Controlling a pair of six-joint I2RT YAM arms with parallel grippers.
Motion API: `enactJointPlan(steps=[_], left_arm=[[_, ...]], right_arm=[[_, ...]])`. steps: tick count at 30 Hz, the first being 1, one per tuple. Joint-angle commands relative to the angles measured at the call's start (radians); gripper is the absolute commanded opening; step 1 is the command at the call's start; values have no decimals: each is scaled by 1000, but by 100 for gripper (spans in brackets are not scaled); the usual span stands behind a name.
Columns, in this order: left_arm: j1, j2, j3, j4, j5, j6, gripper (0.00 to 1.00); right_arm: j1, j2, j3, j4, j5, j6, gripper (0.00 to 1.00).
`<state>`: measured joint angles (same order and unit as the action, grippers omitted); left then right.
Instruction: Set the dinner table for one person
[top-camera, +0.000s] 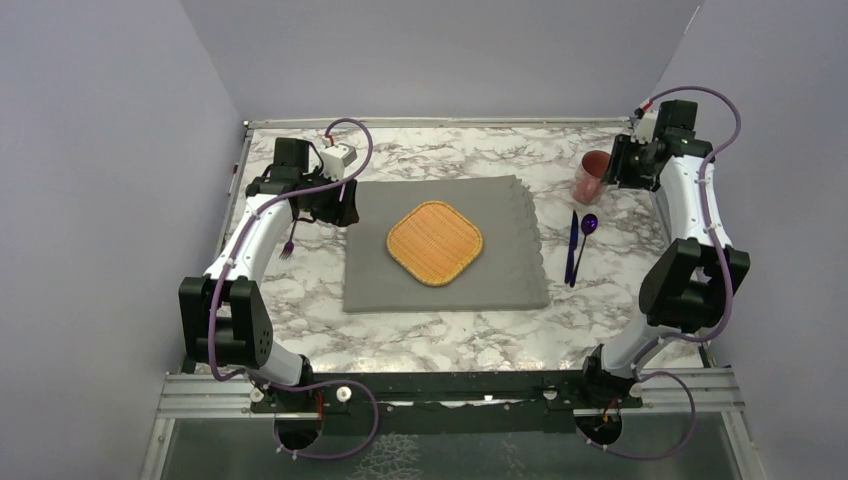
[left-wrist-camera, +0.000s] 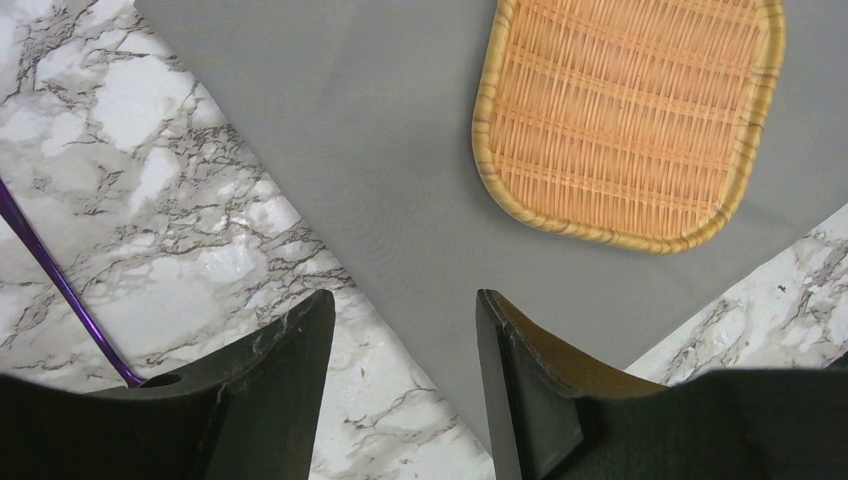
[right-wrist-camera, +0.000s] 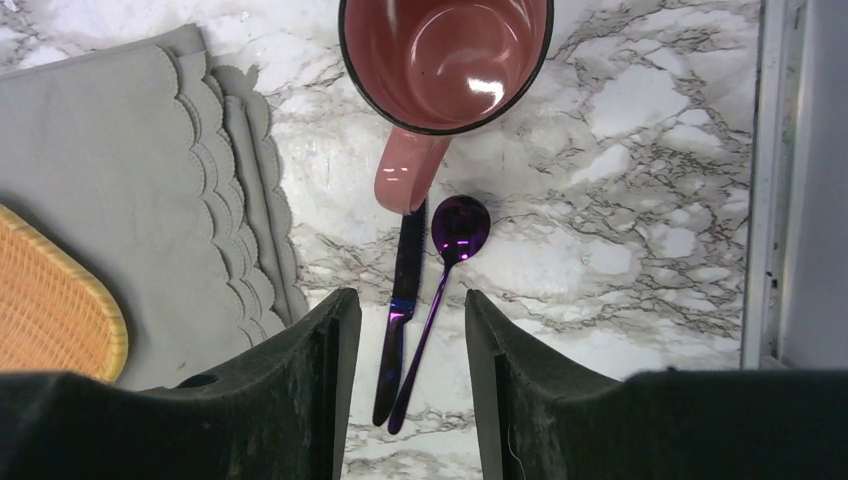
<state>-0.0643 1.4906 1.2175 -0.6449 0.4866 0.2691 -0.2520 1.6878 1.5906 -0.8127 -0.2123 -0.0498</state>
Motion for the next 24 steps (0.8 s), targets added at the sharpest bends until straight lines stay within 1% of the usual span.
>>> enactJointPlan(steps=[1,9,11,24], left_arm=[[10,-6,-4,37,43,-5,56],[14,17,0,49,62,-5,56],[16,17,2,55,65,-7,55],[19,15,-18,68,60,-2,55]], right_arm=[[-14,53,42,8,-34,32,47],[-18,88,34,76,17,47,46],[-21,100,35,85,26,78,46],[-26,163,46,160,54,125,46]])
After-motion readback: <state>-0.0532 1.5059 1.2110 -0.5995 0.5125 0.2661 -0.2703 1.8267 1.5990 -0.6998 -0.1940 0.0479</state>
